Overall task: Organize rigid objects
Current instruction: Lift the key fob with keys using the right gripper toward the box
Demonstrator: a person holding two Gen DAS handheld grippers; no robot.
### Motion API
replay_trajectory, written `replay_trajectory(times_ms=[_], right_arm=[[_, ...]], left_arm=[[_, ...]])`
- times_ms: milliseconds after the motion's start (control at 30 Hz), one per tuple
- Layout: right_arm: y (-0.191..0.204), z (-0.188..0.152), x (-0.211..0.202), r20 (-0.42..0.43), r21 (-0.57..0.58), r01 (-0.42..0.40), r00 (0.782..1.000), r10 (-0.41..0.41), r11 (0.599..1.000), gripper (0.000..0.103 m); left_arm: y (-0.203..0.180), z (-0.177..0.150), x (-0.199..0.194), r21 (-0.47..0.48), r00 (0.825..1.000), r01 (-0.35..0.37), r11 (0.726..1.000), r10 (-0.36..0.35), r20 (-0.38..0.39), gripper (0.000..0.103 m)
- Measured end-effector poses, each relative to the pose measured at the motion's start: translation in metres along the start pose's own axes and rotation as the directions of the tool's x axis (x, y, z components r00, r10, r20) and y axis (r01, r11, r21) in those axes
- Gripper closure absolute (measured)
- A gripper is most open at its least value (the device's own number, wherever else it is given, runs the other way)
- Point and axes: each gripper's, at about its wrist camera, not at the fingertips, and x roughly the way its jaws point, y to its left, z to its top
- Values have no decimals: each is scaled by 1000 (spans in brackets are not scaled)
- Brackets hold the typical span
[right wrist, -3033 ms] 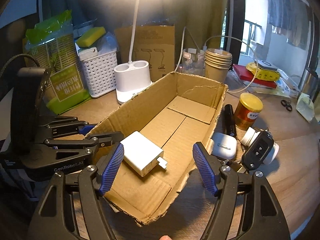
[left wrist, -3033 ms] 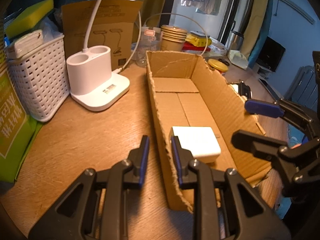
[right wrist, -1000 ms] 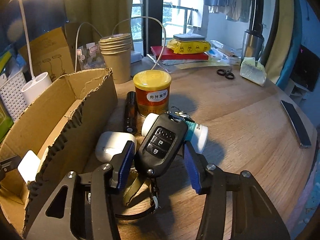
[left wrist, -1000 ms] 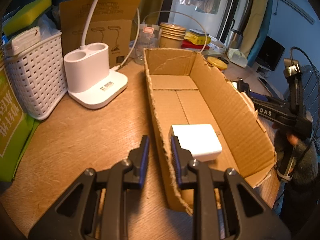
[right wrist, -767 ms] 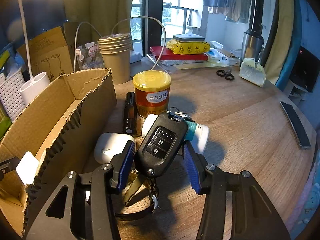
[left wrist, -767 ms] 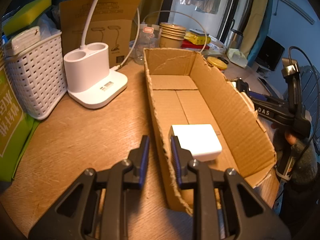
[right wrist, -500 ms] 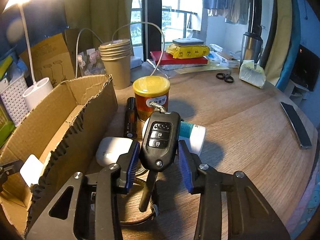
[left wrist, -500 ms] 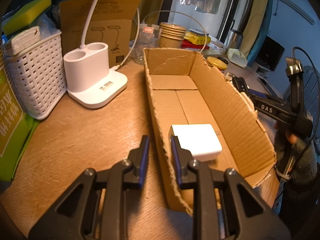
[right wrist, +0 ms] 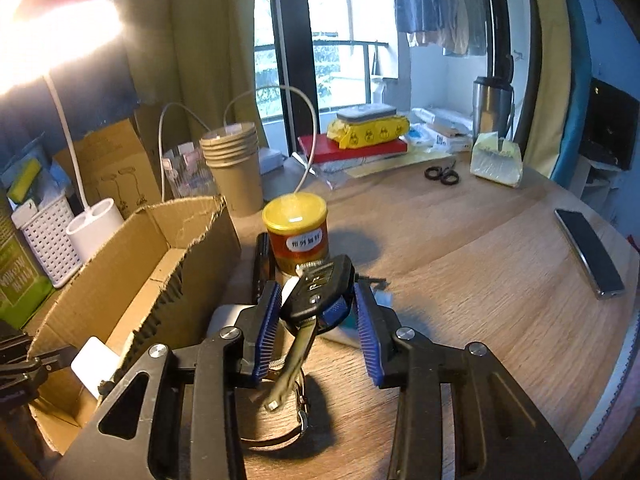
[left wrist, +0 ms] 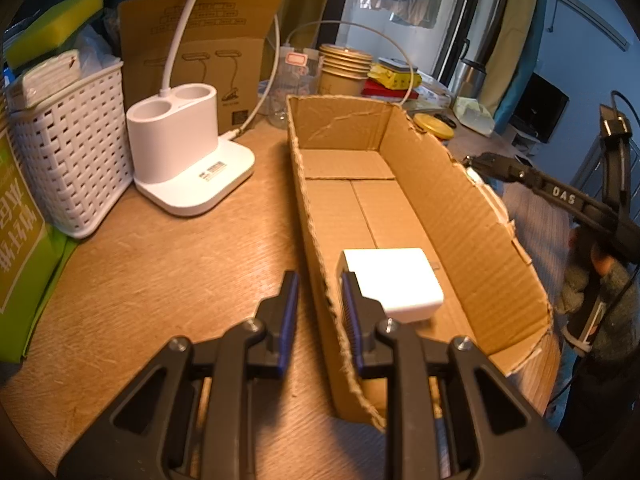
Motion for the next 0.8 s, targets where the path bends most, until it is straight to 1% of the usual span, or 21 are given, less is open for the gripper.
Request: replay_trajectory(times_ms=[267,300,333,367,667,800], right_arm=[[0,11,-9,40,-16,26,999,-25,1000,68],[0,13,-10,44,-18,28,999,-27,999,70],[0,14,-11,48,-21,30,998,-29,999,83],[0,16,-12,57,-23,37,998,-36,999,85],[-2,25,-13,77,-41,50,996,-47,998,85],[1,29,-18,99,-48,56,994,-51,997,85]], left_arm=[[-2,-1,0,-1,1000,3,1000,-3,-1,80],[-1,-1,0,-1,1000,3,1000,-3,-1,80],[-1,-1,0,-1,1000,3,1000,-3,-1,80],[-2,-1,0,-2,1000,3,1000,-3,-1,80],[-1,-1,1,-2,1000,4,1000,-4,-1,80],[-2,-1,1,-2,1000,4,1000,-4,-1,80]])
